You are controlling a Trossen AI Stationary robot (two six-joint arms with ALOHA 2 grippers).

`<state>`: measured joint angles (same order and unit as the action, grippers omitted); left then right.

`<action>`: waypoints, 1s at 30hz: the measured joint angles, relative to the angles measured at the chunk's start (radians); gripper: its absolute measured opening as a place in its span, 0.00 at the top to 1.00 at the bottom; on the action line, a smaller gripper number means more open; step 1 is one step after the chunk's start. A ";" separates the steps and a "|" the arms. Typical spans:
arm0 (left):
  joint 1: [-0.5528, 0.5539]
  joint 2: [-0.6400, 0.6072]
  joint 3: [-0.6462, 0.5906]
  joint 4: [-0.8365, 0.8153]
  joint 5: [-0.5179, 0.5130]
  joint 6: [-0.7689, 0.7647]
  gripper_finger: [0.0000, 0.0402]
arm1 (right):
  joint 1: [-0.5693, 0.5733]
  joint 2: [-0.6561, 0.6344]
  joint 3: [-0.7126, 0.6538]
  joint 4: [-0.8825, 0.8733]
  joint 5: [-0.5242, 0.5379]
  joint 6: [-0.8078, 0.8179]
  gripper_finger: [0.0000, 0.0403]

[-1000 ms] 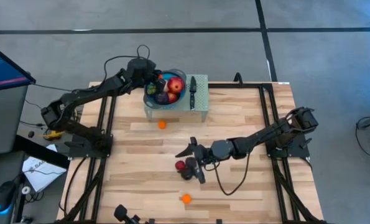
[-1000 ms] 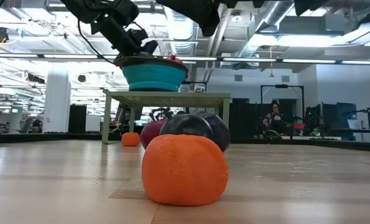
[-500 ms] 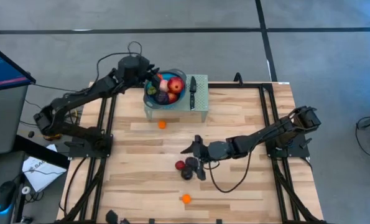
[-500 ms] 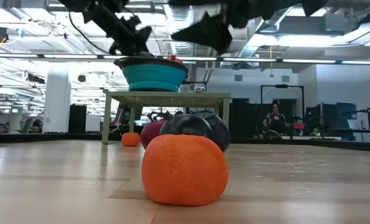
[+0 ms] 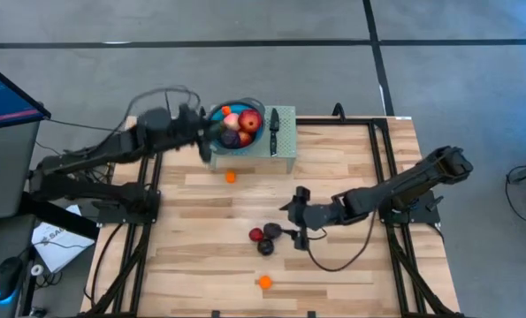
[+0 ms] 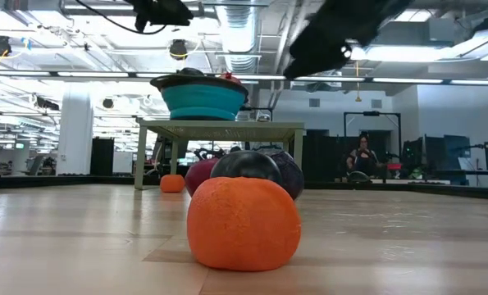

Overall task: Pick & Place Fruit
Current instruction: Put the purple plum into the blue strainer bowl

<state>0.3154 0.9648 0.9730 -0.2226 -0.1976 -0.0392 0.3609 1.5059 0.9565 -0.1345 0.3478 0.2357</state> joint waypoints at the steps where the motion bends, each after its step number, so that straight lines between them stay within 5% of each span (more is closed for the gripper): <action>1: -0.040 -0.011 -0.024 0.000 0.001 -0.008 0.74 | 0.008 -0.007 0.000 -0.024 -0.004 -0.004 0.25; 8: -0.325 -0.024 -0.195 0.020 -0.032 -0.107 0.78 | 0.037 0.048 0.000 -0.075 -0.067 -0.046 0.25; 16: -0.571 0.044 -0.399 0.256 -0.137 -0.285 0.81 | -0.001 0.205 0.002 0.015 -0.140 -0.130 0.19; 25: -0.666 0.158 -0.504 0.513 -0.221 -0.362 0.84 | -0.073 0.318 0.000 0.107 -0.140 -0.076 0.03; 30: -0.665 0.208 -0.507 0.561 -0.222 -0.361 0.85 | -0.074 0.383 0.000 0.199 -0.141 -0.140 0.03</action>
<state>-0.3500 1.1727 0.4664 0.3385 -0.4191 -0.4005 0.2867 1.8887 0.9564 0.0641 0.2070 0.0959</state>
